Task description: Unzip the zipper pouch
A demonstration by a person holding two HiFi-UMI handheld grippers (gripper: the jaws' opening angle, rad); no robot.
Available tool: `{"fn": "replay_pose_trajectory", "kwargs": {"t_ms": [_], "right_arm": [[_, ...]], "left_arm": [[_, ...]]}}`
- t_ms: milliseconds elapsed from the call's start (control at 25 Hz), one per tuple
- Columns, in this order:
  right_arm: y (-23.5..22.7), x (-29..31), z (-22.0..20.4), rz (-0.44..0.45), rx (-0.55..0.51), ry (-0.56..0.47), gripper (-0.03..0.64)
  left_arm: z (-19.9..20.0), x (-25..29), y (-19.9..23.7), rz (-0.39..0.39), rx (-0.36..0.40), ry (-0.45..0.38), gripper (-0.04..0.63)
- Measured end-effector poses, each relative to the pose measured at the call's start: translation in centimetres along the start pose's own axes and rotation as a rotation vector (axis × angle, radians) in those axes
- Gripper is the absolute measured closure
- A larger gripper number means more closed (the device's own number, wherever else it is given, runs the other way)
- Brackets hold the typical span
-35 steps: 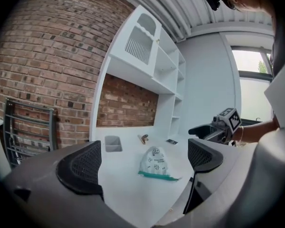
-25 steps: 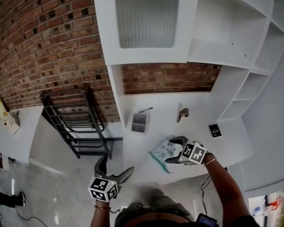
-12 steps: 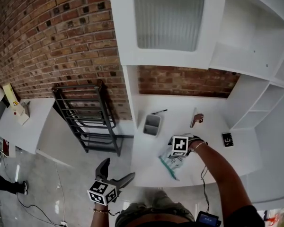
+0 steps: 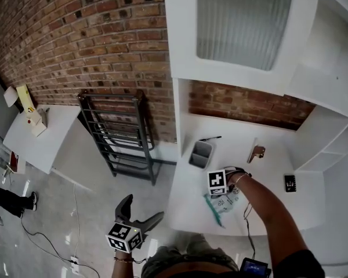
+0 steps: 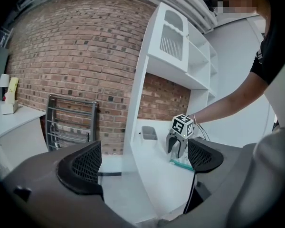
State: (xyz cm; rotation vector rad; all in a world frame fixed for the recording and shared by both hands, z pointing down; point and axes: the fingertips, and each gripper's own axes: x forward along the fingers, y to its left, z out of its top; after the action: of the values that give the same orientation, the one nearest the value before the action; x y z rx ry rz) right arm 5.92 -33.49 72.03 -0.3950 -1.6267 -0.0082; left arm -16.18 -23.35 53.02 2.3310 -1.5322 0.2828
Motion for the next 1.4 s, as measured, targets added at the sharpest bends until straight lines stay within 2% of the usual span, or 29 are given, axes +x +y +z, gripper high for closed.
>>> {"fn": "replay_pose_trajectory", "kwargs": {"t_ms": [200,400,440,560,760,960,1200,1400], "right_arm": [[0.1,1.2,-0.4,0.022,-0.055,0.052,0.424],[0.5,2.0,-0.6,0.003,-0.133,0.067,0.499],[0.5,2.0,-0.6,0.003,-0.134,0.055,0.543],[0.4,1.4,-0.5,-0.018,-0.114,-0.003,0.595],[0.3,-1.7,-0.1,-0.081,-0.023,-0.190,0.603],[0.7,-5.7,-0.8,-0.200,0.027,-0.340,0.604],[2.3,-9.8,-1.3,-0.358,0.083,-0.483,0.606],[3.7,-12.7,-0.6,-0.471,0.092,-0.583,0.606]], "left_arm": [[-0.3,0.2,0.9,0.039,-0.030,-0.002,0.029],[0.5,1.5,0.5,0.025,-0.013,-0.015,0.029],[0.5,1.8,0.3,0.020,-0.007,-0.014,0.029],[0.3,2.2,-0.4,0.002,-0.007,-0.005,0.029],[0.0,3.0,-1.3,-0.034,-0.002,0.009,0.029],[0.1,4.5,-2.8,-0.099,-0.018,0.013,0.029],[0.0,6.3,-5.3,-0.196,-0.105,0.011,0.032],[1.2,7.8,-7.8,-0.309,-0.305,-0.029,0.088]]}}
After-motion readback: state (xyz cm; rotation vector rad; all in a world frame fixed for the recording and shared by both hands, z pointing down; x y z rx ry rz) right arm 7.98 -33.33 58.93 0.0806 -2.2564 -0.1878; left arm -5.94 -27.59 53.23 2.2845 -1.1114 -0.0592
